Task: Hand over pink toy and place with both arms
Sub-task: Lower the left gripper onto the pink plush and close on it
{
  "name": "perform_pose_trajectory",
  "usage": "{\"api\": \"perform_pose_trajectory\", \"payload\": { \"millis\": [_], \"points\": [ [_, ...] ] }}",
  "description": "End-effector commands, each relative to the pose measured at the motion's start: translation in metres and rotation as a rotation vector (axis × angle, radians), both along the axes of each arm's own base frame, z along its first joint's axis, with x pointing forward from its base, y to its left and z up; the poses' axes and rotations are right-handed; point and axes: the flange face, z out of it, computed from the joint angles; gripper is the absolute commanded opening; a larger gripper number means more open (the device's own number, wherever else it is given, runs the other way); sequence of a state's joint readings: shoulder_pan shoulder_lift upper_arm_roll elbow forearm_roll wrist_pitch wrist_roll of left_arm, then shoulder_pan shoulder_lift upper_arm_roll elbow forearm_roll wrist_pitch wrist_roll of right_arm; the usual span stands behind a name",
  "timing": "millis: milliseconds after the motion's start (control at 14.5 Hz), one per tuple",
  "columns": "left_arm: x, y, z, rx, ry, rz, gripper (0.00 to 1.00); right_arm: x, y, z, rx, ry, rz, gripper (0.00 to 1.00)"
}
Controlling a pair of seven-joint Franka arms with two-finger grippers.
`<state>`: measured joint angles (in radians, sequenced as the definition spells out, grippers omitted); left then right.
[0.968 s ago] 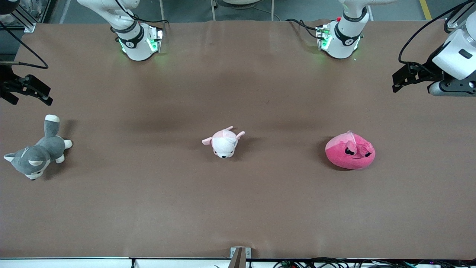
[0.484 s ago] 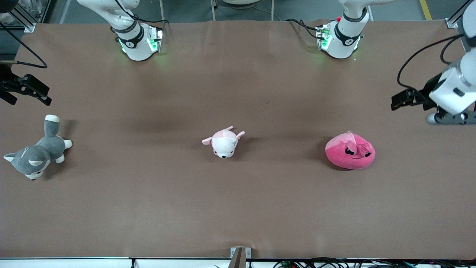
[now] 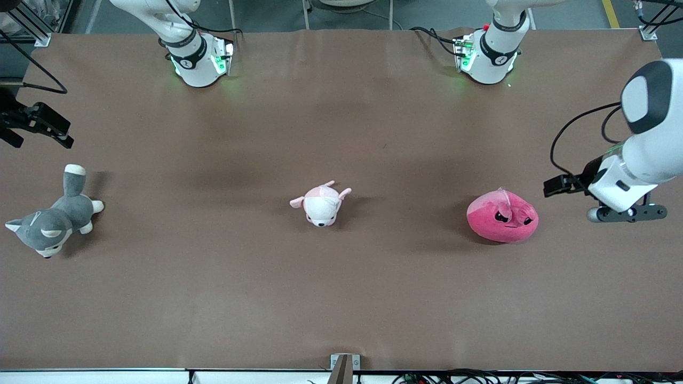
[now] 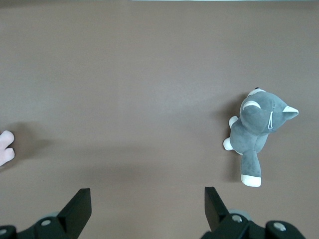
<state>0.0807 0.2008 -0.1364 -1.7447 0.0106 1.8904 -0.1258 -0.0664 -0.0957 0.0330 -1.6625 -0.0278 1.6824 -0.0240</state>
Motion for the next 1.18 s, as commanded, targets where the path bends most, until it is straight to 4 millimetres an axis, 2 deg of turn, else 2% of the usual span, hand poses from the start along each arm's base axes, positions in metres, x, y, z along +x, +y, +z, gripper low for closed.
{"api": "perform_pose_trajectory", "payload": {
  "millis": [0, 138, 207, 484, 691, 830, 899, 968, 1106],
  "points": [
    [-0.006, -0.005, -0.035, -0.006, -0.027, 0.063, 0.99, -0.001, 0.002, 0.006, -0.002, -0.001, -0.003, 1.0],
    [-0.002, -0.005, -0.057, -0.012, -0.018, 0.074, 0.94, -0.001, -0.002, 0.007, -0.003, -0.003, -0.012, 1.0],
    [0.0, -0.005, -0.064, -0.015, -0.011, 0.089, 0.88, -0.001, -0.003, 0.006, -0.003, -0.001, -0.014, 1.0],
    [0.006, -0.007, -0.089, -0.019, -0.001, 0.124, 0.75, 0.003, -0.009, 0.001, -0.013, 0.007, -0.022, 1.0],
    [0.009, -0.007, -0.103, -0.022, 0.006, 0.125, 0.54, 0.006, -0.004, -0.005, -0.012, 0.019, -0.011, 1.0],
    [0.008, -0.011, -0.105, -0.022, 0.01, 0.121, 0.25, 0.005, 0.001, -0.003, -0.011, 0.014, -0.005, 1.0],
    [0.008, -0.016, -0.104, -0.022, 0.01, 0.115, 0.02, 0.005, 0.003, -0.003, -0.001, 0.014, 0.003, 1.0],
    [0.008, -0.022, -0.103, -0.022, 0.01, 0.104, 0.0, 0.006, 0.006, -0.002, 0.002, 0.013, 0.007, 1.0],
    [0.009, -0.023, -0.097, -0.021, 0.003, 0.1, 0.0, 0.005, 0.032, 0.004, 0.025, 0.0, 0.048, 1.0]
  ]
}}
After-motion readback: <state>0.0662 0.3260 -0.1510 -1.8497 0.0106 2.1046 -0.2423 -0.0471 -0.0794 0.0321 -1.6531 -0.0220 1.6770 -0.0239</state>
